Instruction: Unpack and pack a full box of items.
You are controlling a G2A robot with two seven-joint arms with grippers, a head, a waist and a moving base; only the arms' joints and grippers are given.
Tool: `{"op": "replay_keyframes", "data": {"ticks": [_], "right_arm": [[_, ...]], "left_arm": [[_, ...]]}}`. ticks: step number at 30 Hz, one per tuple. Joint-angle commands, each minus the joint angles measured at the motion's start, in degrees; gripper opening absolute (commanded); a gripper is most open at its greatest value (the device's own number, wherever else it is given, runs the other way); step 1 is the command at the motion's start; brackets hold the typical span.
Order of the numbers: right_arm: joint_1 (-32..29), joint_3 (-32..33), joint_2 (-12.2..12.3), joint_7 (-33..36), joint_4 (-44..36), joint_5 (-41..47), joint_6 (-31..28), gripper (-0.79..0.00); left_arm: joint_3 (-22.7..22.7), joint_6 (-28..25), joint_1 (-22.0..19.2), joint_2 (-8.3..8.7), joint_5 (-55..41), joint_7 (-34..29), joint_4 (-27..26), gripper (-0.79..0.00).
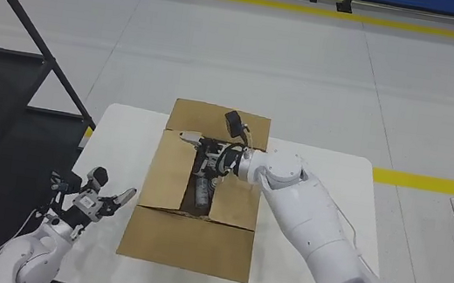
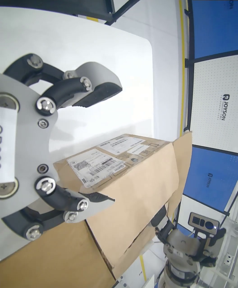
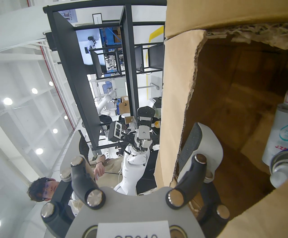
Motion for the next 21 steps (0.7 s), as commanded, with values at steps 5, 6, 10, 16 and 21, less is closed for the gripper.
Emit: {"op": "replay_keyframes", "data": {"ticks": [5, 6, 10, 16, 21], "right_arm": [[0.5, 0.9, -0.7, 0.3, 0.4, 1.4, -2.3, 0.0], [0.5, 1.0, -0.8, 0.3, 0.3, 1.5, -2.6, 0.0], [0.6, 1.1, -1.4, 0.0, -0.2, 1.8, -3.3, 0.0], [1.0, 1.3, -2.2, 0.3, -0.4, 2.1, -4.8, 0.0], [1.4, 1.2, -2.8, 0.2, -0.1, 1.5, -5.8, 0.0]], "left_arm": [[-1.5, -4.6, 3.9, 0.49, 2.8, -0.2, -7.2, 0.0], [-1.6, -5.1, 4.4, 0.56, 3.5, -0.3, -8.2, 0.0], [-1.6, -4.5, 5.5, 0.59, 5.7, 0.1, -10.6, 0.0], [0.6, -1.7, 5.0, 0.27, 8.7, 0.5, -10.9, 0.0], [2.3, 1.6, 4.2, -0.03, 10.9, 0.2, -11.2, 0.0]]}}
